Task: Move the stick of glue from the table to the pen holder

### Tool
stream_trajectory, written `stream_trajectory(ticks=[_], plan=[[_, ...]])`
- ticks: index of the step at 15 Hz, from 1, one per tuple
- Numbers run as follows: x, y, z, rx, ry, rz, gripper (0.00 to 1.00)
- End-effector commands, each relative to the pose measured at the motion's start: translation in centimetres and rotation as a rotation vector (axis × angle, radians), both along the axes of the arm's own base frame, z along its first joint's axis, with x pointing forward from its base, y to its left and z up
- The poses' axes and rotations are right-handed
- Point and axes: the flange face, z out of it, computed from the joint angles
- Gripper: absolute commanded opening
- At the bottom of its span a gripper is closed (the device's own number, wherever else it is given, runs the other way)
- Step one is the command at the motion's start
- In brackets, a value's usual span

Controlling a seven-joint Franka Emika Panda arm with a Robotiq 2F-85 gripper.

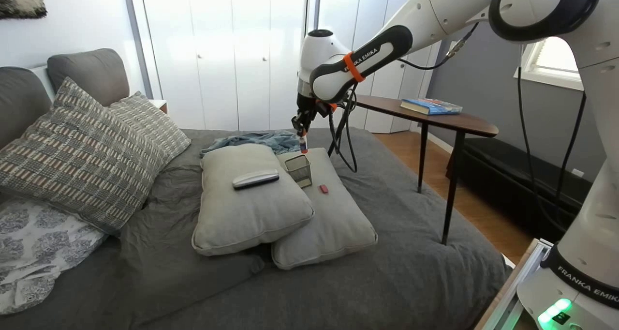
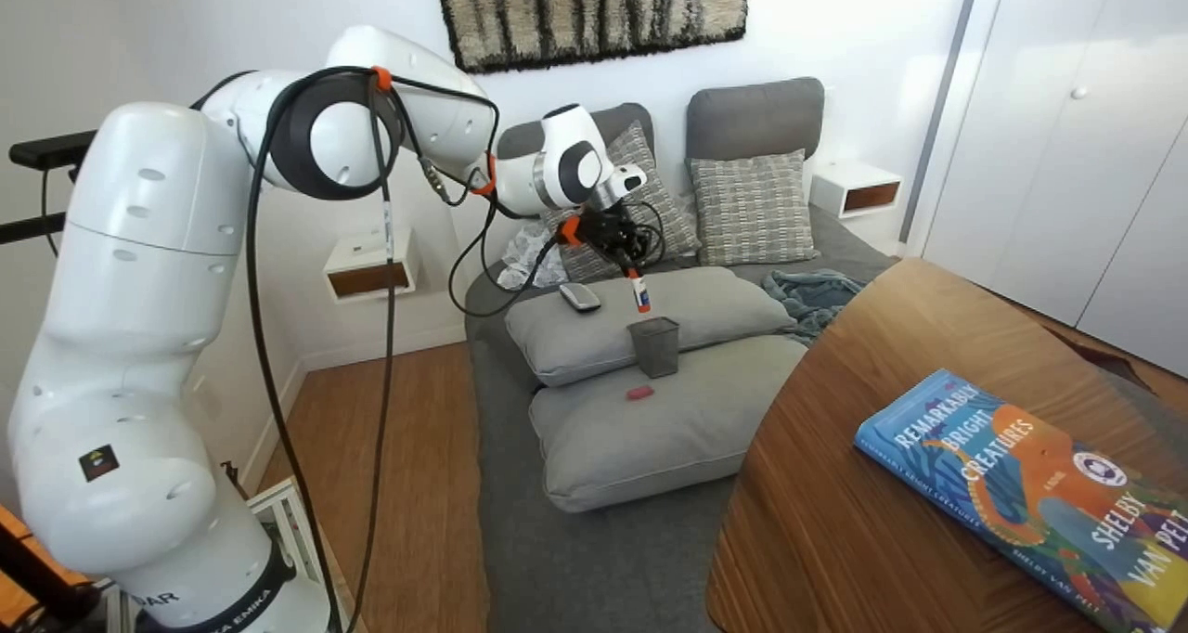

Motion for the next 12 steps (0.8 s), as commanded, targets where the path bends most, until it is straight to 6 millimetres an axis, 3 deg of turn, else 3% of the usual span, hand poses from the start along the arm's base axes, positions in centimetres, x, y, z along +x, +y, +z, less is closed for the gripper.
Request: stream_trajectory(ticks=[1, 8, 10, 12], plan=[[1.6, 0.5, 0.0, 0.089, 0.009, 0.073, 0.08], [3.2, 0.3, -0.3, 0.09, 0.016, 0.139, 0.08], [3.6, 0.3, -0.4, 0.083, 0.019, 0.136, 0.56], [3.9, 0.4, -0.5, 0.076, 0.018, 0.135, 0.62]])
